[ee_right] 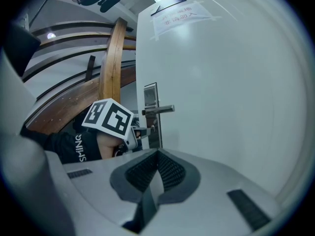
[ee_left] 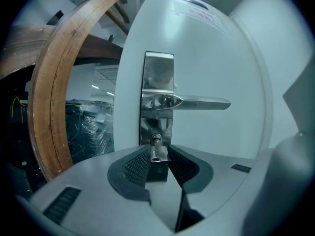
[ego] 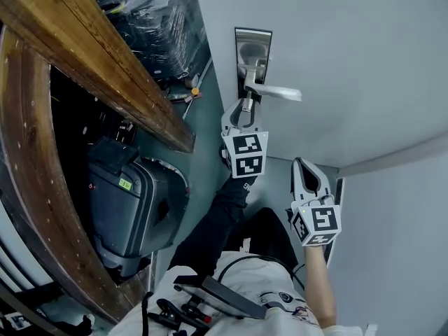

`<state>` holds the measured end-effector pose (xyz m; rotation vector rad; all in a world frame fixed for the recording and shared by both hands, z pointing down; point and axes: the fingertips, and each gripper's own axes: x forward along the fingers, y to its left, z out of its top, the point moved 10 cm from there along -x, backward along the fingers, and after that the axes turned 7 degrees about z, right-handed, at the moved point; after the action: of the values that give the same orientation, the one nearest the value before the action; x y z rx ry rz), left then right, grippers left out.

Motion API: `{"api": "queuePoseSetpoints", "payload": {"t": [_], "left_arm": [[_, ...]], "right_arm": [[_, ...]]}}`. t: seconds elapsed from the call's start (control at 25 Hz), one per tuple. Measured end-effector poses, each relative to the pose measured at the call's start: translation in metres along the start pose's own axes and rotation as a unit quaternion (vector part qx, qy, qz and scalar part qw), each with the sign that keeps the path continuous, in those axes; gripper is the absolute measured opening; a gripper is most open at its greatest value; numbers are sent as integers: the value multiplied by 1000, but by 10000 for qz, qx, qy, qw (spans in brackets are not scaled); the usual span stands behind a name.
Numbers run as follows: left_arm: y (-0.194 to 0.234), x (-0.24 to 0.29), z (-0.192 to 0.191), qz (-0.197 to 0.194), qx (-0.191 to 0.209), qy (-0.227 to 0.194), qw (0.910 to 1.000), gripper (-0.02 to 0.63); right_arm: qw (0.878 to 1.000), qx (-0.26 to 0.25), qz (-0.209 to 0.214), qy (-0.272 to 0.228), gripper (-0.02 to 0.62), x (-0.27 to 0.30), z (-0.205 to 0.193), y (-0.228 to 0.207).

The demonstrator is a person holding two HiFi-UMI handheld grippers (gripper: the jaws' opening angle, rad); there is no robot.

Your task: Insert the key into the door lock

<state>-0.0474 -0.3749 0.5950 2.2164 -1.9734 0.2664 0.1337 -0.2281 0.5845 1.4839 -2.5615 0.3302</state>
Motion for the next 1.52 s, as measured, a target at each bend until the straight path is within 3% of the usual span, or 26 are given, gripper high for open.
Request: {"api": "queuePoseSetpoints", "payload": {"t": [0.68, 0.92, 1.24, 1.52], "left_arm": [[0, 30, 0, -26, 113, -71, 9999, 117], [5, 32, 0, -341, 105, 212, 9991, 117], [13, -38, 4, -552, 198, 504, 9970, 118], [11, -124, 64, -699, 311, 180, 9969, 116]], "right_arm": [[9992, 266, -290, 112, 6, -5, -30, -7], [9988, 312, -299, 238, 6, -14, -22, 0], [9987, 380, -240, 260, 6, -30, 23, 19], [9991, 394, -179, 3, 6, -51, 90, 42]]}}
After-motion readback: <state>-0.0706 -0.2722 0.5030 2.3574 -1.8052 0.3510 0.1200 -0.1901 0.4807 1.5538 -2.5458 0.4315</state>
